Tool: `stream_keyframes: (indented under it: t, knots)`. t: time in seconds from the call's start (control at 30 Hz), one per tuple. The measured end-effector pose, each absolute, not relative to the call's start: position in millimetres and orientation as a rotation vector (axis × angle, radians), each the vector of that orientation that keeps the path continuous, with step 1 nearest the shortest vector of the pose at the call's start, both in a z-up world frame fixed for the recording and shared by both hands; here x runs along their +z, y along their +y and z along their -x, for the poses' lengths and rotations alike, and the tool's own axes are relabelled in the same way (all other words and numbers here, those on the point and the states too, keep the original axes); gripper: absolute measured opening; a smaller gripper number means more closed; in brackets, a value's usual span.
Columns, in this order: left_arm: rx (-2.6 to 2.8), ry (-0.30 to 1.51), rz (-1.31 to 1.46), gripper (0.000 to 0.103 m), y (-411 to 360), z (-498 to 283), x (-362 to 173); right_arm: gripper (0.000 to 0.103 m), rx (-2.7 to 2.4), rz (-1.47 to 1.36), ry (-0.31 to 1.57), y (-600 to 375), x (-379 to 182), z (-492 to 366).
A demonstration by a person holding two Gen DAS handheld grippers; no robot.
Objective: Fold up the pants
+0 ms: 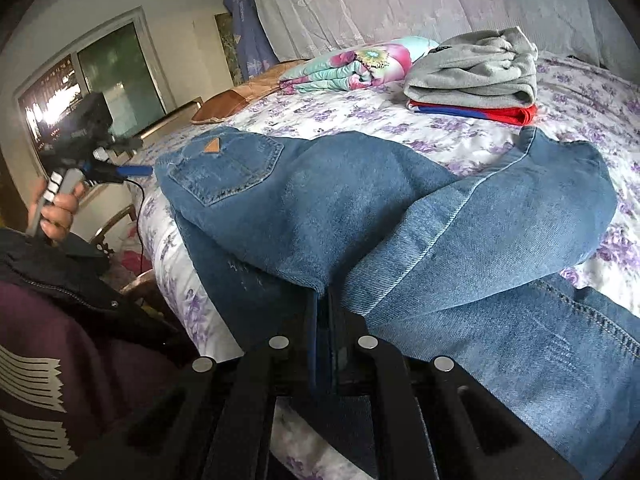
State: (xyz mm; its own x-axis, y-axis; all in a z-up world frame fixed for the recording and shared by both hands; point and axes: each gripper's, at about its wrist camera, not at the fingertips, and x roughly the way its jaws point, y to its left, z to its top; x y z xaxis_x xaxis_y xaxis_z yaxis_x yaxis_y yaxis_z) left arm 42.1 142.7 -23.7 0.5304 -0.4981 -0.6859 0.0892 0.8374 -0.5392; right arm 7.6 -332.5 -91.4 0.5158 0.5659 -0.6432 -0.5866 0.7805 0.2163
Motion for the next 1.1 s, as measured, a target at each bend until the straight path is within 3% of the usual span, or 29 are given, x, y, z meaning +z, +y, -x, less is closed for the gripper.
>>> stream_keyframes:
  t: [0.07, 0.13, 0.2, 0.27, 0.3, 0.33, 0.37, 0.4, 0.47, 0.53, 0.7, 0.8, 0.83, 0.87, 0.9, 1.0, 1.1]
  knots:
    - [-0.327, 0.967, 0.465, 0.081, 135, -57, -33, 0.009, 0.687, 0.026, 0.758, -332, -95, -4]
    - [-0.207, 1.018, 0.392, 0.069, 129, -74, -55, 0.009, 0.685, 0.01, 0.765, -333, -97, -8]
    - [-0.15, 1.086, 0.403, 0.069, 134, -88, -90, 0.01, 0.67, 0.015, 0.765, -330, -95, -4]
    - [-0.141, 1.047, 0.348, 0.067, 129, -80, -82, 0.015, 0.622, 0.07, 0.766, -326, -82, 1]
    - [-0.14, 1.038, 0.326, 0.064, 127, -76, -75, 0.029, 0.604, 0.085, 0.752, -325, -73, 4]
    - [-0.15, 1.028, 0.319, 0.064, 126, -71, -66, 0.059, 0.546, 0.111, 0.686, -327, -52, 10]
    - [-0.156, 1.001, 0.306, 0.061, 127, -64, -51, 0.076, 0.495, 0.125, 0.629, -329, -38, 13]
    - [-0.161, 0.956, 0.299, 0.062, 129, -56, -33, 0.099, 0.424, 0.136, 0.553, -333, -20, 15]
    - [-0.166, 0.863, 0.261, 0.064, 130, -43, 2, 0.1, 0.302, 0.128, 0.46, -337, 12, 5]
    - [-0.184, 0.806, 0.237, 0.071, 120, -38, 25, 0.1, 0.16, 0.122, 0.517, -330, 23, -30]
    - [-0.34, 0.895, 0.186, 0.073, 56, -68, 2, 0.099, -0.156, 0.324, 0.789, -296, -42, -122]
    - [-0.363, 0.997, 0.131, 0.073, 32, -86, -40, 0.054, -0.092, 0.287, 0.912, -306, -90, -133]
    - [-0.355, 1.007, 0.116, 0.073, 31, -86, -48, 0.031, -0.089, 0.236, 0.885, -315, -84, -124]
    - [-0.345, 1.0, 0.099, 0.073, 32, -88, -54, 0.018, -0.089, 0.185, 0.853, -326, -72, -114]
    - [-0.354, 0.993, 0.095, 0.073, 33, -86, -56, 0.014, -0.084, 0.087, 0.765, -345, -49, -92]
    - [-0.383, 0.978, 0.101, 0.074, 38, -84, -53, 0.017, -0.048, -0.138, 0.548, -387, -9, -23]
    - [-0.389, 0.975, 0.119, 0.074, 46, -85, -54, 0.027, -0.084, -0.306, 0.505, -410, -41, 37]
